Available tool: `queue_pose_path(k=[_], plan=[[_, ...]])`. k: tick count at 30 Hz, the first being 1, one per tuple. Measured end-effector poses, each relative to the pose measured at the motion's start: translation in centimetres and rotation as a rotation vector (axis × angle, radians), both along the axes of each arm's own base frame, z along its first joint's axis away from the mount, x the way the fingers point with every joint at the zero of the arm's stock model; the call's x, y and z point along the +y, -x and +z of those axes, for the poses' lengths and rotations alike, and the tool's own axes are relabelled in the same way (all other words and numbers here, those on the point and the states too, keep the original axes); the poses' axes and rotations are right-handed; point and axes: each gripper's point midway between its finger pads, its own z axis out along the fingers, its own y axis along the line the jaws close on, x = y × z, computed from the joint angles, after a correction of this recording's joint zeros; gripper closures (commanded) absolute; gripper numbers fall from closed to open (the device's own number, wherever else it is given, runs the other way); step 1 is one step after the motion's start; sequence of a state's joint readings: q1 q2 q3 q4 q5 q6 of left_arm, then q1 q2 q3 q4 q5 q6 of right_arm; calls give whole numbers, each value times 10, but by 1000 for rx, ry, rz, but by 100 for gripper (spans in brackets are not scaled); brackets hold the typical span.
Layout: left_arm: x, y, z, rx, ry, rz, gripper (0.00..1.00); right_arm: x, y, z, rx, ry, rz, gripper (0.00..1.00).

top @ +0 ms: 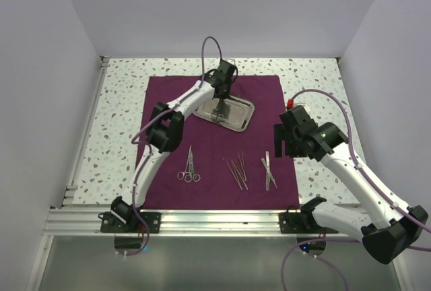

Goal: Open and lay out the surgical kit
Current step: Pick up the medical item from the container, then place the medical item in the surgical kit.

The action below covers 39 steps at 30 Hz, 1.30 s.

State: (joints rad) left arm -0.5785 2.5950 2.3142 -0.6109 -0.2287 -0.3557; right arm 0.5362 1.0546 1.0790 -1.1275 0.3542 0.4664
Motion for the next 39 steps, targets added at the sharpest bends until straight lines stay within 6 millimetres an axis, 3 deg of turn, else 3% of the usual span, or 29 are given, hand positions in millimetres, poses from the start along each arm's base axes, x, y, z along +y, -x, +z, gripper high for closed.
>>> queue_pose_path(k=[9, 13, 20, 23, 27, 30, 34, 39], plan=[[-3, 12, 8, 54, 37, -39, 100, 2, -3, 1, -12, -3, 13, 15], [-3, 18, 24, 64, 59, -50, 100, 3, -4, 2, -18, -11, 16, 16], [1, 12, 111, -51, 157, -34, 100, 8, -5, 4, -32, -39, 23, 16], [10, 20, 146, -92, 176, -25, 100, 9, -5, 7, -43, -55, 27, 16], [39, 60, 160, -76, 150, 10, 100, 10, -4, 8, -47, -63, 30, 16], [68, 104, 149, -23, 95, 33, 100, 13, -4, 8, -47, -78, 36, 16], [99, 168, 120, 52, 38, 55, 100, 17, -5, 9, -49, -95, 42, 17], [119, 231, 75, 144, 12, 72, 100, 21, -6, 9, -50, -116, 51, 17]])
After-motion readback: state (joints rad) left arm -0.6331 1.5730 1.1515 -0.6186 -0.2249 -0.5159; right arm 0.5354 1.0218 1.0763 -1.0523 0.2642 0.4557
